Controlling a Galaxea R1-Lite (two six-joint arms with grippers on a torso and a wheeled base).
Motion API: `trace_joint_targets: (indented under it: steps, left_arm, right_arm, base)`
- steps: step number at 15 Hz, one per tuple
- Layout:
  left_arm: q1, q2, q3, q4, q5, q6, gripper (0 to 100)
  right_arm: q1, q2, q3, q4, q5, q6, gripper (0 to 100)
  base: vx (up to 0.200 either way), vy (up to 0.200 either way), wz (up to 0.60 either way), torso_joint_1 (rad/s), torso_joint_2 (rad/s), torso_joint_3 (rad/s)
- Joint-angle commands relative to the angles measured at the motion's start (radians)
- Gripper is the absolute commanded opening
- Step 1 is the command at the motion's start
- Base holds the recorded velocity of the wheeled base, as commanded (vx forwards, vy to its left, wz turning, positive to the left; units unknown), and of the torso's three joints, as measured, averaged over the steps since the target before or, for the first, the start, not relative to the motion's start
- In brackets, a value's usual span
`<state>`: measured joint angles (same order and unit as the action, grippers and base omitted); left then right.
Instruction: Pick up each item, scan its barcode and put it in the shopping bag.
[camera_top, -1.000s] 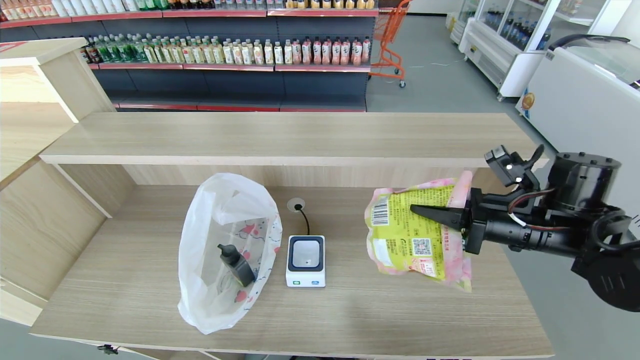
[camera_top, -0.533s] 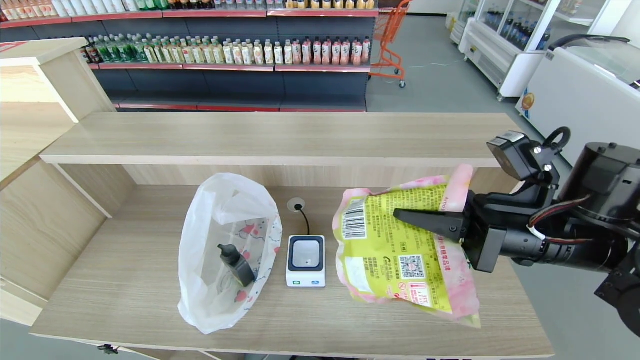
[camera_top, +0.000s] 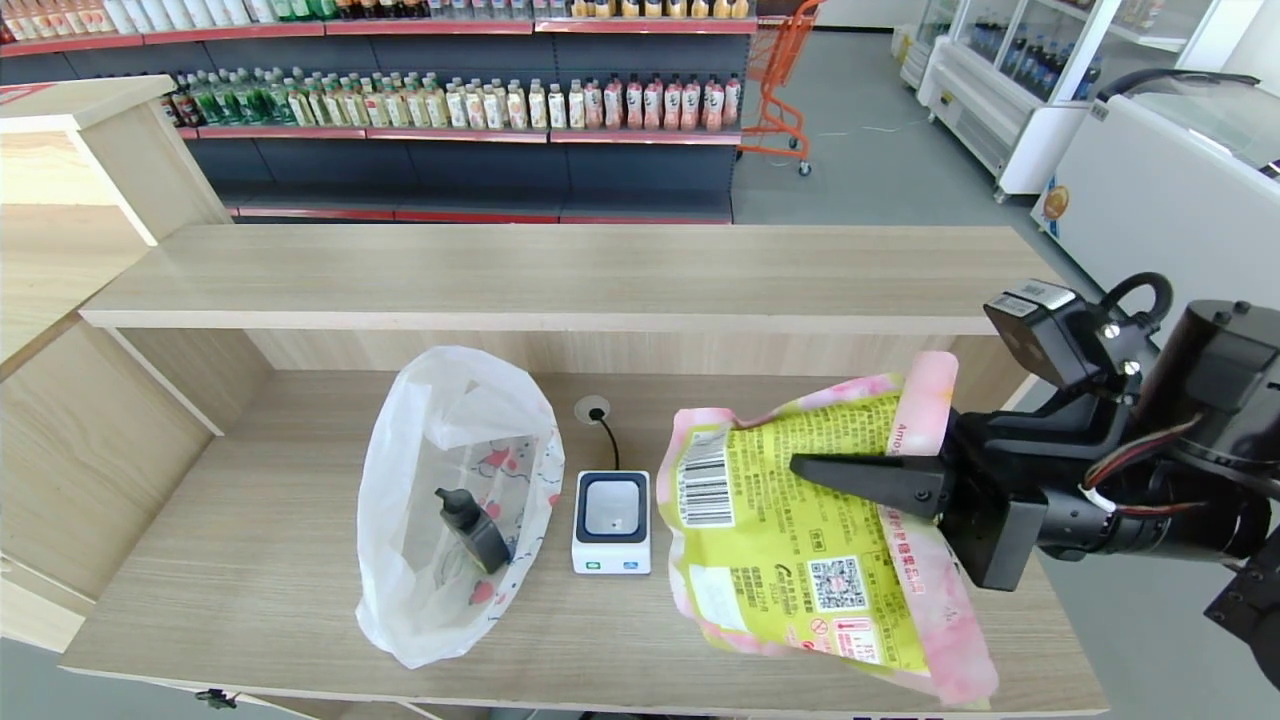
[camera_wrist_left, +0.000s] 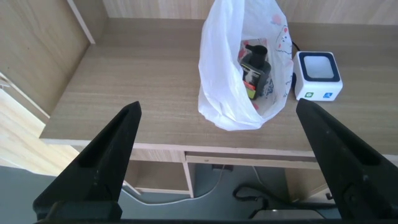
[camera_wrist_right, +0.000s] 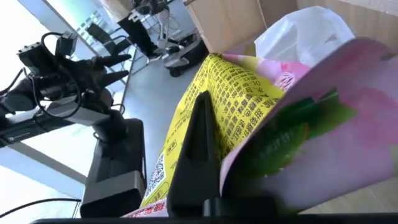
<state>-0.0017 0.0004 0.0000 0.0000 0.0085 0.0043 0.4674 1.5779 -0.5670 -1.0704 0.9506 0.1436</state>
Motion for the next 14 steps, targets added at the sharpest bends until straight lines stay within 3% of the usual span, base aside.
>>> trace_joint_targets:
  steps: [1, 4, 6, 10, 14]
  left_arm:
    - [0.000, 0.001, 0.000, 0.000, 0.001, 0.000, 100]
    - [0.000, 0.001, 0.000, 0.000, 0.001, 0.000, 100]
    - [0.000, 0.001, 0.000, 0.000, 0.001, 0.000, 100]
    - [0.000, 0.001, 0.000, 0.000, 0.001, 0.000, 100]
    - [0.000, 0.001, 0.000, 0.000, 0.001, 0.000, 100]
  right_arm:
    - [-0.003, -0.006, 0.016, 0.000, 0.042, -0.093, 0]
    - [-0.027, 0.027, 0.041, 0.010, 0.201, -0.384, 0]
    - [-0.030, 0.042, 0.050, 0.012, 0.273, -0.507, 0]
    - [-0.052, 0.036, 0.072, 0.014, 0.292, -0.569, 0]
    - [-0.085, 0.019, 0.075, 0.155, 0.349, -0.757, 0]
  base:
    - [0.000, 0.000, 0.00, 0.000, 0.00, 0.000]
    - [0.000, 0.000, 0.00, 0.000, 0.00, 0.000]
    - [0.000, 0.000, 0.00, 0.000, 0.00, 0.000]
    - [0.000, 0.000, 0.00, 0.000, 0.00, 0.000]
    - [0.000, 0.000, 0.00, 0.000, 0.00, 0.000]
